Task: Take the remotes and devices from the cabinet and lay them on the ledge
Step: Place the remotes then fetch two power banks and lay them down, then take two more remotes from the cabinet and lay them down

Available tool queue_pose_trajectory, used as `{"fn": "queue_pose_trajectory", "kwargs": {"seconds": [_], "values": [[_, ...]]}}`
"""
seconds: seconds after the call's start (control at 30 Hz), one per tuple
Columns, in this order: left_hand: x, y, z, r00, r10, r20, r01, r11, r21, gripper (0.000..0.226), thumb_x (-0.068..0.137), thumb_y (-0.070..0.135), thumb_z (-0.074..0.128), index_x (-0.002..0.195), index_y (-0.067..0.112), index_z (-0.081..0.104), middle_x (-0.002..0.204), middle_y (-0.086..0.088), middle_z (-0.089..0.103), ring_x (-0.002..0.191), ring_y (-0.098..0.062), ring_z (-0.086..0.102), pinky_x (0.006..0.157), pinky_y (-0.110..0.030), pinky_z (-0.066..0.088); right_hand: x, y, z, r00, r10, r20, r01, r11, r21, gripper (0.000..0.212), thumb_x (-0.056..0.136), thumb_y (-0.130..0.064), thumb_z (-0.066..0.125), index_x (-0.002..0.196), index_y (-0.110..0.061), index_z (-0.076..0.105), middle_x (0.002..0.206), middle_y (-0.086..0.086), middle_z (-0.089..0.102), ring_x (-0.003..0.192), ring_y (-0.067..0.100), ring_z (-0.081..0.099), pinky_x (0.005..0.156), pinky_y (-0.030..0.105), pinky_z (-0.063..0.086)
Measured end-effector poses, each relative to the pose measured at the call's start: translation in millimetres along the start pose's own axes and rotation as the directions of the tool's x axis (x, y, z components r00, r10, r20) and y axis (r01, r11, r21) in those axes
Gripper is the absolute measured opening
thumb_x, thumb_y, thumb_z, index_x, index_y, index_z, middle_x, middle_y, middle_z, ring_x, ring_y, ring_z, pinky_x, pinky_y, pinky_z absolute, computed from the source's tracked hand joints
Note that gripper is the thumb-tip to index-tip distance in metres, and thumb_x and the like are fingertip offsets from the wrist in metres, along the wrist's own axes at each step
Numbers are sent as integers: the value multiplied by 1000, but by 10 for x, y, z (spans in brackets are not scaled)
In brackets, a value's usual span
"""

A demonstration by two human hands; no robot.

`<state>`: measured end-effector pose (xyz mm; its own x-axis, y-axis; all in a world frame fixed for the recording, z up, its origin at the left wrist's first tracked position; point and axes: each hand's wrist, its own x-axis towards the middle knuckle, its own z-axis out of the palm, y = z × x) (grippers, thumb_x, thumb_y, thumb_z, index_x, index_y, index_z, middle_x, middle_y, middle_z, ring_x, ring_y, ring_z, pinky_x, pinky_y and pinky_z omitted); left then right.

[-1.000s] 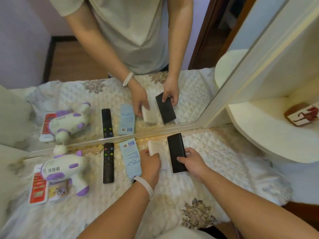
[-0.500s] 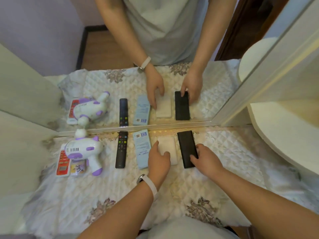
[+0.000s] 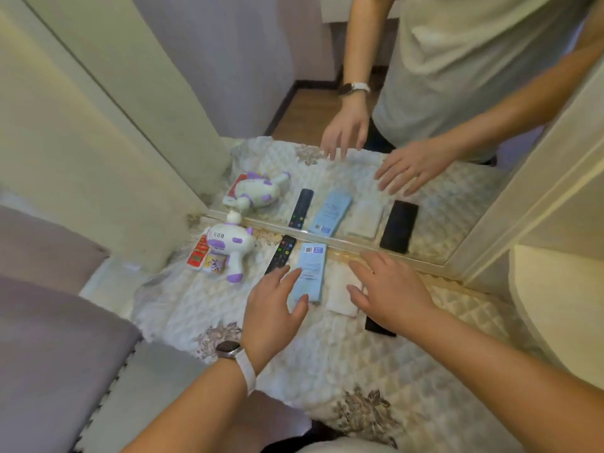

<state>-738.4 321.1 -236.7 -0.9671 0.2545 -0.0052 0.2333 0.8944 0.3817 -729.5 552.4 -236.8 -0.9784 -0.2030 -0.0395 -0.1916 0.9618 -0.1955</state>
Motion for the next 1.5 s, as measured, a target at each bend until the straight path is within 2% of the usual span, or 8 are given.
{"fn": "queue_pose_trajectory", "kwargs": {"seconds": [0.13,0.37,0.5,0.67,0.83,1.1,1.33,1.5], "values": [[-360,-198,-335,994,46,-102,-28,985,171,47,87,42,53,126,17,62,135,-9,57,121,-30,54,95,-43,45,61,-450,-107,973,-227,-49,227,974,-12,53,84,-49,39,112,-16,69,113,11,69,98,32,65,74,41,55],[-1232,-512,-940,970,-81,-228,156,930,334,48,89,44,48,127,17,60,131,-9,60,124,-33,53,101,-51,43,147,-1349,-259,845,-524,-108,528,849,9,49,87,-47,44,114,-11,65,111,11,66,100,33,61,78,42,51],[-1788,-758,-1200,923,-223,-313,323,891,318,49,90,45,46,130,20,58,135,-7,57,127,-30,50,107,-47,34,61,-1979,-325,737,-658,-154,664,748,-12,46,87,-45,50,116,-12,65,113,11,66,103,33,60,83,42,48],[-2639,-1113,-1497,853,-328,-407,456,847,274,48,91,44,44,129,19,59,133,-7,58,126,-28,51,107,-48,37,-175,-2903,-348,593,-790,-156,796,604,-28,47,85,-46,50,117,-14,65,116,9,65,106,32,59,83,42,49],[-3725,-1615,-1761,773,-405,-489,568,786,246,44,91,42,48,128,20,60,134,-7,57,128,-29,50,107,-48,39,-596,-4050,-251,457,-884,-102,885,463,-46,51,89,-49,44,124,-16,61,124,8,61,114,30,55,91,42,47],[-5486,-2402,-2077,613,-472,-634,714,675,187,42,88,38,56,124,18,65,128,-8,62,122,-29,54,102,-45,42,-1407,-5883,-11,211,-972,-101,972,220,-86,48,90,-47,47,123,-16,61,124,10,61,114,31,55,92,42,44],[-6802,-2733,-2380,447,-541,-713,834,541,113,42,91,39,53,125,17,63,130,-9,61,125,-29,52,103,-47,41,-2093,-7226,131,-9,-991,-135,996,2,-86,45,90,-46,48,118,-15,64,118,11,64,108,32,59,88,40,47],[-7375,-2931,-2566,336,-583,-740,900,429,71,43,91,39,53,127,19,62,131,-8,60,126,-28,51,103,-46,40,-2380,-7968,218,-149,-977,-152,988,-139,-70,46,91,-46,46,121,-16,62,118,10,64,110,32,58,89,40,46]]}}
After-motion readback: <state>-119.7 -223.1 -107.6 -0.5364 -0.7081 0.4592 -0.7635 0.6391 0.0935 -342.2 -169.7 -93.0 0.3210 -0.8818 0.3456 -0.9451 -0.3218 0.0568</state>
